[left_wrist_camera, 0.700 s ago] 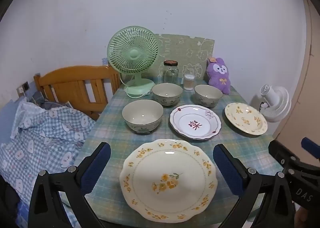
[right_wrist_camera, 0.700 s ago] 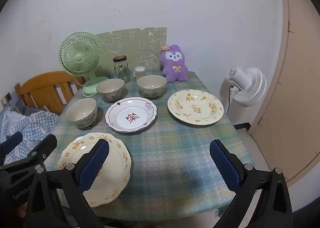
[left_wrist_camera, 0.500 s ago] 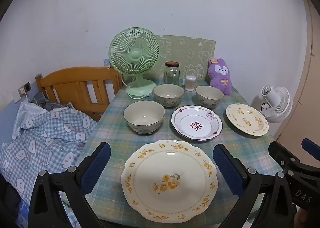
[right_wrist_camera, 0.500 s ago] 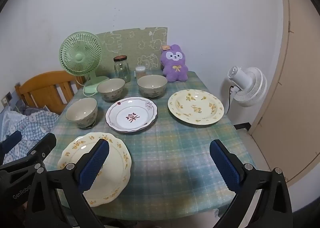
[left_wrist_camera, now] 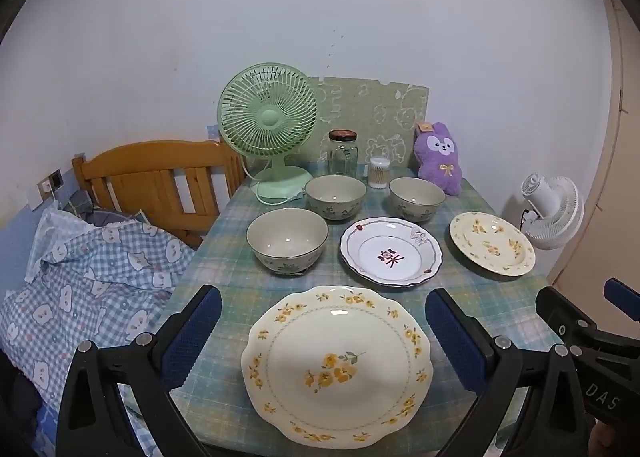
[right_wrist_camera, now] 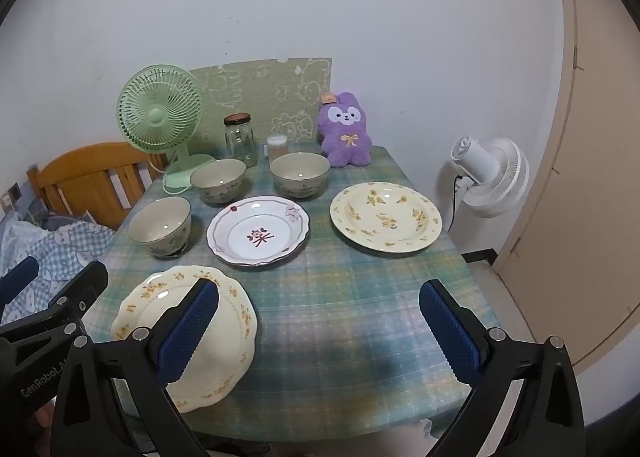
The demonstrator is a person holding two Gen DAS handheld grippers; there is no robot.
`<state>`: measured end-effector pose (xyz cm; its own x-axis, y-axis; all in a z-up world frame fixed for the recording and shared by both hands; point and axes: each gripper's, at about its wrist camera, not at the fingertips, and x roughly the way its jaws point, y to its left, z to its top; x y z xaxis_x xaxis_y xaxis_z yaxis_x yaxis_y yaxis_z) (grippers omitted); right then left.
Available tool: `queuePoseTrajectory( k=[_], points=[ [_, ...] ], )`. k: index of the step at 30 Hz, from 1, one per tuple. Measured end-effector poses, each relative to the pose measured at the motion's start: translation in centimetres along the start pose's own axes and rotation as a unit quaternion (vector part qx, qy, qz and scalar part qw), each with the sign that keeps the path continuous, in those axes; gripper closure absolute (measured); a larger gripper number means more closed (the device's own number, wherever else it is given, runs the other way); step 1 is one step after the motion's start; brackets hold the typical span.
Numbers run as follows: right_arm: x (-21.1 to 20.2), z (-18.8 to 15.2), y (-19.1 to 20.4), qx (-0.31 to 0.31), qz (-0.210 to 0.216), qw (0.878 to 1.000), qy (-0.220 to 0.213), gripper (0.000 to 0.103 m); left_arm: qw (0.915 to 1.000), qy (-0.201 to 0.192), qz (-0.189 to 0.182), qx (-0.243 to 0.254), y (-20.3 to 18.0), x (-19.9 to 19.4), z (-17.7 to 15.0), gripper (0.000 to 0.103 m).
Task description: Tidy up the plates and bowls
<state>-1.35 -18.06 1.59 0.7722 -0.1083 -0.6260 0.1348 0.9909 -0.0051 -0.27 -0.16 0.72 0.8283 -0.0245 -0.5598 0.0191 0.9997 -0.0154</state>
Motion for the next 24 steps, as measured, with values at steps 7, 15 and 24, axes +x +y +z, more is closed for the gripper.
queuePoseTrajectory(
  k=[7, 15, 24],
  points=[
    [-0.11, 0.06, -0.33, -0.002, -0.003, 1.0, -0.002, 0.001, 1.0, -0.003, 0.001, 0.0, -0.19, -0.19, 0.08, 0.001],
    [-0.08, 0.04, -0.35, -0.002, -0.003, 1.0, -0.003, 0.001, 1.0, -0.004, 0.002, 0.002, -0.33, -0.2, 0.33, 0.001],
    [0.17, 0.4, -0.58, -0.002, -0.002, 1.0, -0.004, 0.001, 0.9999, -0.014, 0.003, 0.003, -0.82, -0.21, 0.53, 0.003]
  ],
)
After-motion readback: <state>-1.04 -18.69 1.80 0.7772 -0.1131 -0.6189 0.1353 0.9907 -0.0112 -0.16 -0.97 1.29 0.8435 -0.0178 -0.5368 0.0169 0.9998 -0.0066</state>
